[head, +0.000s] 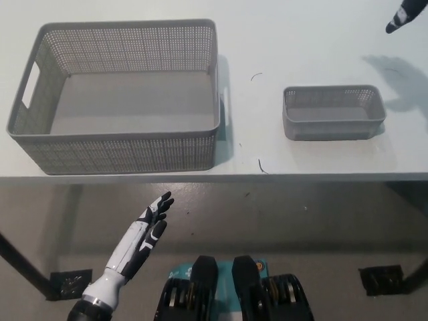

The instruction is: Use the right hand to pick up a small rectangular container and put it into a bigger container on the left side

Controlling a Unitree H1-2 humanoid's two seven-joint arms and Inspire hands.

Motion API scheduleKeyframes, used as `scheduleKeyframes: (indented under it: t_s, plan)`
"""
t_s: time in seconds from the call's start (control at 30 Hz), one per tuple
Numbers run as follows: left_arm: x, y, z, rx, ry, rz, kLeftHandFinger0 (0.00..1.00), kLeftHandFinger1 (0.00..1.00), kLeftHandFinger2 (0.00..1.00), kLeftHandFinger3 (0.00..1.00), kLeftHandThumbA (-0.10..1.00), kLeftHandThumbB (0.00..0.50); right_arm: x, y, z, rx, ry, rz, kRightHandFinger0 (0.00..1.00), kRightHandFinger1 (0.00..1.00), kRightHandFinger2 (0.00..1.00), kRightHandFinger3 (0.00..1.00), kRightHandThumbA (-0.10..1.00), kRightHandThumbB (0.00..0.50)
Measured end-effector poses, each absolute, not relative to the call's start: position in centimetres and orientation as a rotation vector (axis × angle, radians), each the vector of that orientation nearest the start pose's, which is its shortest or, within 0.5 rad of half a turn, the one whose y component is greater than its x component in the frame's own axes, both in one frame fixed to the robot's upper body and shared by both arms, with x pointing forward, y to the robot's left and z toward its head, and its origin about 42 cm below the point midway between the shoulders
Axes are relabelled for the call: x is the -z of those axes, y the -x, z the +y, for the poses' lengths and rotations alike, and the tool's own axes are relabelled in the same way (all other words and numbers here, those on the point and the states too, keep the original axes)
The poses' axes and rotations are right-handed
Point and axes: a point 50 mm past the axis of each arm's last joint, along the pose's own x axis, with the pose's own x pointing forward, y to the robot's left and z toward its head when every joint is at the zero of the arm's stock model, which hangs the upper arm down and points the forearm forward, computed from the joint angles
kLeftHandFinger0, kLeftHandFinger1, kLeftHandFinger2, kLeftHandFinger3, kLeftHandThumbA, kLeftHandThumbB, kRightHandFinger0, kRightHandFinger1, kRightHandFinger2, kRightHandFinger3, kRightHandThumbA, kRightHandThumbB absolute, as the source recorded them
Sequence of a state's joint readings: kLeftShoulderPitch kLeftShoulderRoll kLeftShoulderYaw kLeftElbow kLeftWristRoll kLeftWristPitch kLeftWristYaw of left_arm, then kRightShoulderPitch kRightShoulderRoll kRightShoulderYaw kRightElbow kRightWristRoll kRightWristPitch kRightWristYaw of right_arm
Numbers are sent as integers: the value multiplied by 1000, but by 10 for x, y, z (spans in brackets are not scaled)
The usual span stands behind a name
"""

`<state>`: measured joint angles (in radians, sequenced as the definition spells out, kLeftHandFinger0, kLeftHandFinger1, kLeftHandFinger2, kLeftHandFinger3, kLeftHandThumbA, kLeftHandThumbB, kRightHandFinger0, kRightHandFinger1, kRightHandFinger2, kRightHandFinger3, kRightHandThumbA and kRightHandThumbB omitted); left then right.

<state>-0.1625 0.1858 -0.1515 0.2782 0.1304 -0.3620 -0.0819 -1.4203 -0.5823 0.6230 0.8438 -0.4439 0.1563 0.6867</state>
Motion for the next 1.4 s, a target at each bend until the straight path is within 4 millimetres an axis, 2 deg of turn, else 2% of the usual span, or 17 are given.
scheduleKeyframes:
  t_s: [0.07,0.13,0.27,0.33,0.4,0.47,0.53,0.6,0.67,0.77,0.83,0.87,1.0,1.2,1.33,1.37,1.4]
  plan:
    - [-88,-328,222,299,-328,-224,1000,1000,1000,1000,1000,290,-485,-579,-257,-409,1430,175,1000,1000,1000,1000,1000,293]
    - [-88,-328,222,300,-329,-224,1000,1000,1000,1000,1000,279,-483,-586,-247,-438,1425,229,1000,1000,1000,1000,1000,343]
    - [-88,-328,222,302,-331,-227,1000,1000,1000,1000,1000,285,-482,-596,-230,-464,1410,319,1000,1000,1000,1000,1000,391]
    - [-89,-328,222,303,-333,-229,1000,1000,1000,1000,1000,289,-481,-598,-221,-469,1407,347,1000,1000,1000,1000,1000,372]
    - [-90,-329,222,304,-335,-232,1000,1000,1000,1000,1000,283,-478,-599,-212,-478,1410,358,1000,1000,1000,1000,1000,386]
    - [-90,-330,222,305,-336,-235,1000,1000,1000,1000,1000,284,-473,-600,-207,-483,1405,369,1000,1000,1000,1000,1000,308]
    - [-90,-329,222,306,-336,-236,1000,1000,1000,1000,1000,283,-466,-601,-206,-494,1389,379,1000,1000,1000,1000,1000,298]
    - [-90,-329,222,306,-337,-236,1000,1000,1000,1000,1000,285,-460,-601,-205,-504,1373,384,1000,1000,1000,1000,1000,233]
    - [-90,-329,222,307,-337,-237,1000,1000,1000,1000,1000,284,-452,-601,-206,-516,1351,392,1000,1000,1000,1000,1000,236]
    - [-90,-329,222,310,-337,-237,1000,1000,1000,1000,1000,285,-438,-602,-206,-525,1341,401,1000,1000,1000,1000,1000,207]
    - [-91,-329,221,311,-337,-239,1000,1000,1000,1000,1000,281,-427,-602,-206,-532,1344,405,1000,1000,1000,1000,1000,221]
    - [-91,-328,221,311,-337,-239,1000,1000,1000,1000,1000,274,-420,-602,-205,-533,1348,406,1000,1000,1000,1000,1000,275]
    - [-89,-327,222,312,-335,-235,1000,1000,1000,1000,1000,282,-400,-602,-200,-536,1351,429,1000,1000,1000,1000,1000,326]
    - [-89,-326,221,318,-337,-235,1000,1000,1000,1000,1000,281,-382,-601,-195,-527,1354,459,1000,1000,1000,1000,1000,294]
    - [-89,-326,222,318,-336,-233,1000,1000,1000,1000,1000,283,-361,-599,-195,-533,1338,479,1000,1000,1000,1000,1000,277]
    - [-89,-326,222,318,-337,-234,1000,1000,1000,1000,1000,284,-356,-599,-195,-536,1333,484,1000,1000,1000,1000,1000,285]
    - [-89,-326,222,318,-337,-234,1000,1000,1000,1000,1000,286,-352,-598,-195,-539,1331,489,1000,1000,1000,1000,1000,321]
